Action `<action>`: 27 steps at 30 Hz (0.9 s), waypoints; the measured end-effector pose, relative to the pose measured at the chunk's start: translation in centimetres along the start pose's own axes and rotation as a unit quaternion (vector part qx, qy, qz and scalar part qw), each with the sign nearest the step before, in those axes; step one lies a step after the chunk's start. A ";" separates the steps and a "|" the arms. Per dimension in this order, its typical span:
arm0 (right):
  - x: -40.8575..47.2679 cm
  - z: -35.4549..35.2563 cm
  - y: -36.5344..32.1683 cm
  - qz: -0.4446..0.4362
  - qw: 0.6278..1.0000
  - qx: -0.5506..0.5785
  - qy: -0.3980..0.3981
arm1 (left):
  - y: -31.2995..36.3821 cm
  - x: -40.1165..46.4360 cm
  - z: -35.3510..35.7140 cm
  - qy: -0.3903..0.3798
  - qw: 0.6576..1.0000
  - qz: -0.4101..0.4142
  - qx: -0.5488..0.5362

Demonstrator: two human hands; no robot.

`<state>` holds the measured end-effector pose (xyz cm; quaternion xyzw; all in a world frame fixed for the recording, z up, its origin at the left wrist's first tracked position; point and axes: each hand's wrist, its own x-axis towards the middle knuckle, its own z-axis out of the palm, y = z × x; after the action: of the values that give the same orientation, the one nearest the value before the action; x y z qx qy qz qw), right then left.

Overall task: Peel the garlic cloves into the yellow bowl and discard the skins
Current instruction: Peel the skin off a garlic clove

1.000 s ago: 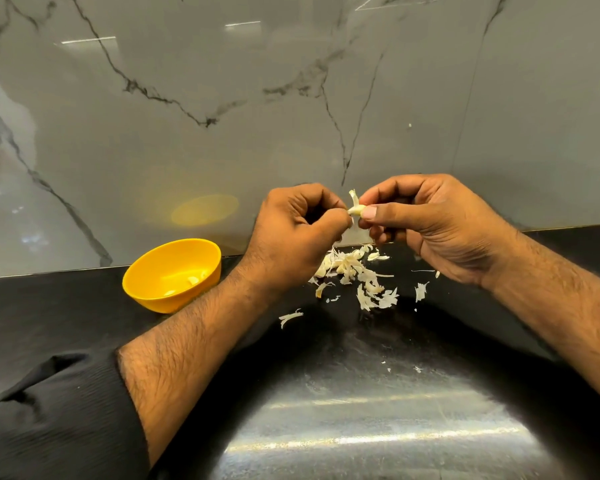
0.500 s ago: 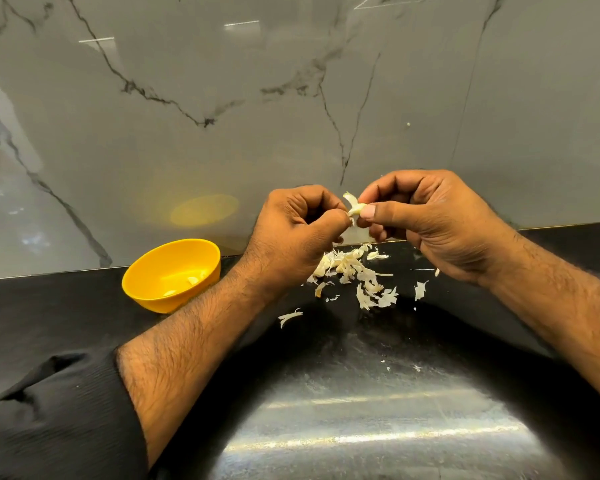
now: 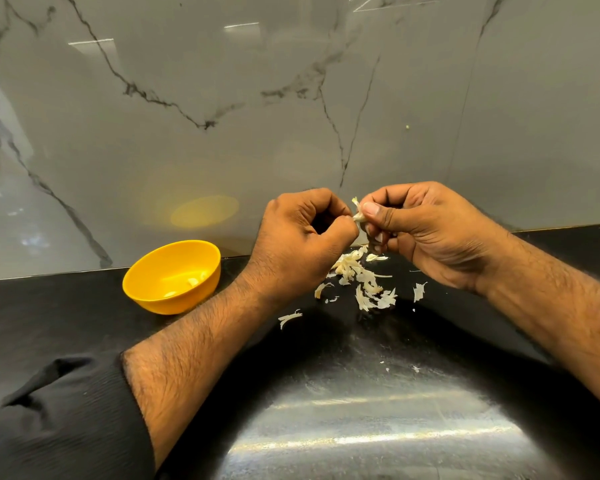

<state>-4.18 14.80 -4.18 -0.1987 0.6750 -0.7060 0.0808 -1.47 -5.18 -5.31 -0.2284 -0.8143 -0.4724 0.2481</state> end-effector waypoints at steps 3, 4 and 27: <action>0.0 0.0 0.0 0.009 1.000 -0.001 -0.002 | 0.3 0.0 0.0 0.013 0.999 0.017 0.040; 0.0 0.0 0.0 0.007 1.000 -0.001 -0.001 | 0.3 0.0 0.0 0.015 0.999 0.021 0.047; -0.1 -0.2 -0.1 -0.015 1.000 -0.026 -0.008 | -0.7 0.4 -0.7 0.033 0.999 0.019 0.020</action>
<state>-4.11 15.00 -4.07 -0.2163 0.6894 -0.6877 0.0703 -2.05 -6.04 -5.23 -0.2230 -0.8104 -0.4585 0.2887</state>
